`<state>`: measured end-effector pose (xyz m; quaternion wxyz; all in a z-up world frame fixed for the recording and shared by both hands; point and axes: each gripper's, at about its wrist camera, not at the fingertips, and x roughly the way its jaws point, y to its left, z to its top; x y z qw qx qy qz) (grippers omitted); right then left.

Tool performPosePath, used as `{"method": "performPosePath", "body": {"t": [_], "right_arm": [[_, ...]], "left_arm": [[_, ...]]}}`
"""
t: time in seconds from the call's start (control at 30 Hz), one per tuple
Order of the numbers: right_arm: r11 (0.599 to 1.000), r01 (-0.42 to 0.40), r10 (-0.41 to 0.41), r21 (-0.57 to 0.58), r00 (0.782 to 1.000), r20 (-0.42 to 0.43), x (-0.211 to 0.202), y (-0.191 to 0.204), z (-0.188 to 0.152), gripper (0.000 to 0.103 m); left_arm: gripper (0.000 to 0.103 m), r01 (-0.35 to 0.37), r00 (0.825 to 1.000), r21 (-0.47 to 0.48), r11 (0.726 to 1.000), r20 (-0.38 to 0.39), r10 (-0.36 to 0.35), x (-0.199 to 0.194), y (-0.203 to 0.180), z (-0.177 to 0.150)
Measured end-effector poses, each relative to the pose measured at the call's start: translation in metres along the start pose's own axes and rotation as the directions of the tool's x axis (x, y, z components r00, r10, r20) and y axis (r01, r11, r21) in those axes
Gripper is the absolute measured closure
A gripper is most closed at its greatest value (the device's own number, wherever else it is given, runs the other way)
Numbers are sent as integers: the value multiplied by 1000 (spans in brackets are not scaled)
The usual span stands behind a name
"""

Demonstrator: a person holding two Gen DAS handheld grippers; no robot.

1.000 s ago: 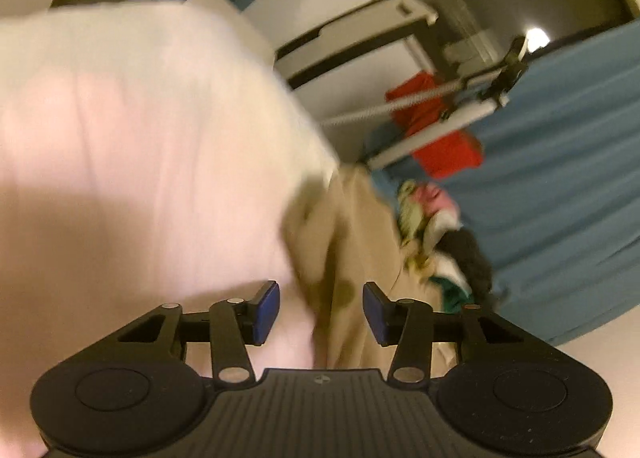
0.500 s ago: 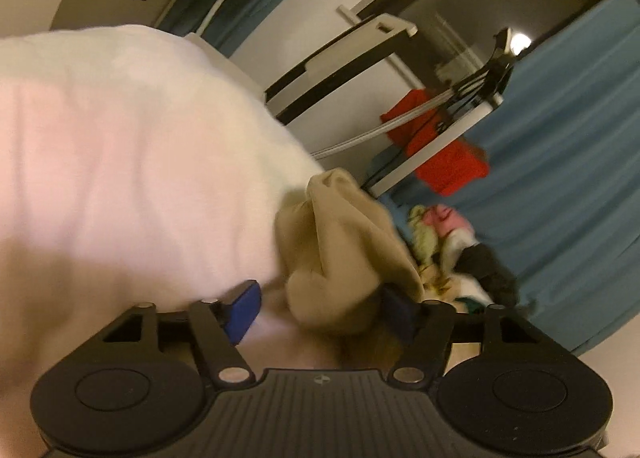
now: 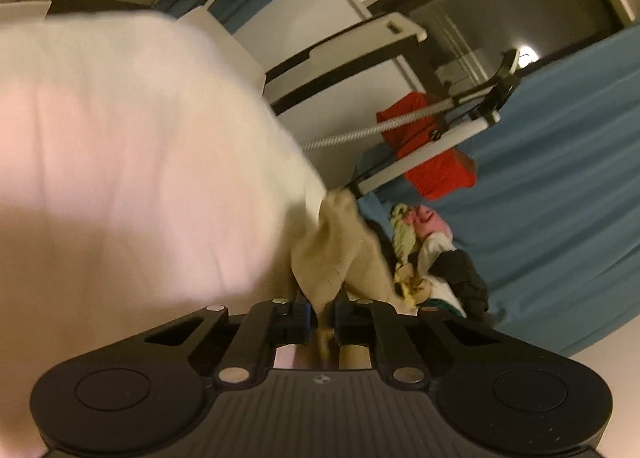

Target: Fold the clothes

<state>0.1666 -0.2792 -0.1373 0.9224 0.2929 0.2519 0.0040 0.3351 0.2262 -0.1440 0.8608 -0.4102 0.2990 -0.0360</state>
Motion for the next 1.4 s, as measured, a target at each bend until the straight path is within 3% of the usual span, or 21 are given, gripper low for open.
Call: {"method": "performPosePath", "body": {"t": [0.17,0.23,0.33,0.4,0.47,0.53,0.67,0.87,1.0,1.17,1.33,1.4], "right_arm": [[1000,2,-2,-6,1000,1,-4,1,1,0],[1000,8,-8,-13,1000,3,-6,2,1,0],[999,19,-18,-44,1000,16,-9,6,1,0],[997,27,-25,-66,999,29,-11,8,1,0],[996,34,-30,-88,999,45,-13,11,3,0],[992,46,-38,-118,997,63,-15,14,4,0],[986,52,-38,-159,995,91,-24,19,5,0],[982,37,-12,-184,991,135,-50,29,8,0],[983,27,5,-180,985,174,-77,37,12,0],[980,31,16,-196,971,237,-108,43,16,0],[978,50,7,-203,963,268,-123,43,17,0],[977,57,2,-204,961,278,-126,42,18,0]], "left_arm": [[93,-87,994,141,986,-48,94,-22,10,25],[93,-125,986,231,965,-81,147,-21,15,25],[90,-120,986,340,933,-65,150,-19,10,16],[81,-138,986,397,908,-28,162,-26,-1,11],[58,-154,985,426,892,-2,171,-36,-12,3],[49,-158,985,453,877,11,172,-47,-25,-3],[33,-168,983,559,812,33,181,-86,-59,-33],[29,-77,994,646,760,-9,109,-147,-103,-83],[25,-16,1000,661,750,4,18,-184,-124,-105],[25,7,1000,676,737,-8,-2,-208,-142,-133],[21,31,999,726,687,0,-45,-230,-156,-162],[21,41,999,723,689,-10,-50,-233,-156,-173]]}}
